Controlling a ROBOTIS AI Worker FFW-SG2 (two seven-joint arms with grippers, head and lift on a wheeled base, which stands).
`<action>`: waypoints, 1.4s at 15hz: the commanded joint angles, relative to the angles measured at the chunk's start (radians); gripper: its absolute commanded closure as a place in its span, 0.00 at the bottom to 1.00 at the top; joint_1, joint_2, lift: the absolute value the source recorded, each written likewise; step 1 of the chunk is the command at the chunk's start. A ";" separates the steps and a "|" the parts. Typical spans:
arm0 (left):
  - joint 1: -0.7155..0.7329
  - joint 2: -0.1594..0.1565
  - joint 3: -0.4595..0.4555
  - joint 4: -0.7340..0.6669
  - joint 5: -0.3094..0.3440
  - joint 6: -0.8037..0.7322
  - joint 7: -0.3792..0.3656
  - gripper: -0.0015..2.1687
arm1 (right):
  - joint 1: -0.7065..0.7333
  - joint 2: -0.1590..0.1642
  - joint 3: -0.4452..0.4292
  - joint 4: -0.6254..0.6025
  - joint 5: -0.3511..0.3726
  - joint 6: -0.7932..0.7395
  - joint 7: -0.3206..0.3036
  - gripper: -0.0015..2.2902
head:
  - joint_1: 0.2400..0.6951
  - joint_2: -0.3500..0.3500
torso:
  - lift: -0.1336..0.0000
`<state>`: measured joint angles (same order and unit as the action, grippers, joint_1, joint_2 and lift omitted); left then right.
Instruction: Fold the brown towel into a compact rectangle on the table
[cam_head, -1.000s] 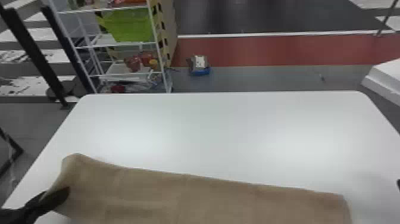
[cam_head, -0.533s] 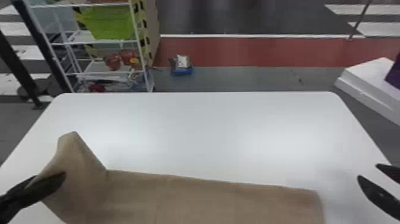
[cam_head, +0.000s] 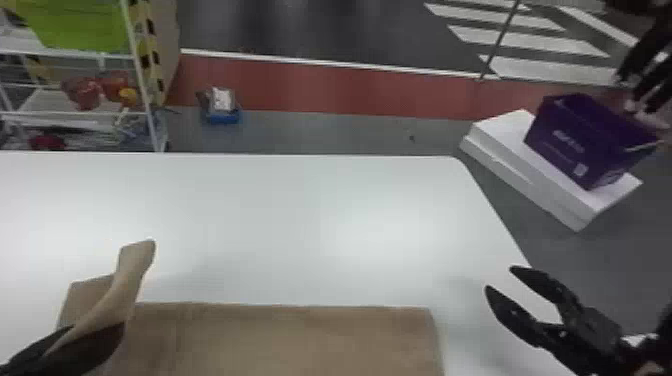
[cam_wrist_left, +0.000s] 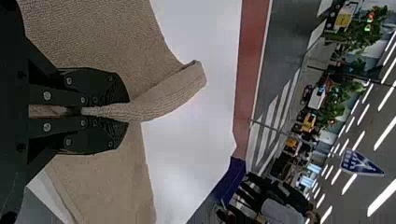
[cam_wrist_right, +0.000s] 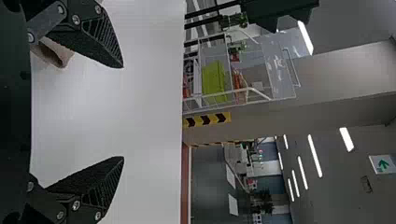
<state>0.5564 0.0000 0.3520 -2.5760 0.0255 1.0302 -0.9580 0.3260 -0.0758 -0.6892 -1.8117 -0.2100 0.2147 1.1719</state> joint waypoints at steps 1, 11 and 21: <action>0.020 -0.003 -0.100 -0.026 -0.002 0.003 0.018 0.71 | 0.002 -0.004 -0.006 0.003 0.000 -0.004 0.000 0.09 | 1.00 0.10 | 0.00; 0.034 -0.003 -0.435 0.019 -0.108 -0.083 0.151 0.71 | 0.013 -0.004 -0.004 0.006 -0.008 -0.013 -0.003 0.09 | 1.00 0.00 | 0.00; 0.022 -0.003 -0.648 0.085 -0.145 -0.110 0.246 0.01 | 0.028 -0.012 -0.018 0.014 -0.040 -0.040 -0.003 0.09 | 1.00 0.00 | 0.00</action>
<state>0.5828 0.0000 -0.2639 -2.4995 -0.1173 0.9233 -0.7286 0.3512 -0.0862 -0.7035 -1.7938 -0.2414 0.1743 1.1688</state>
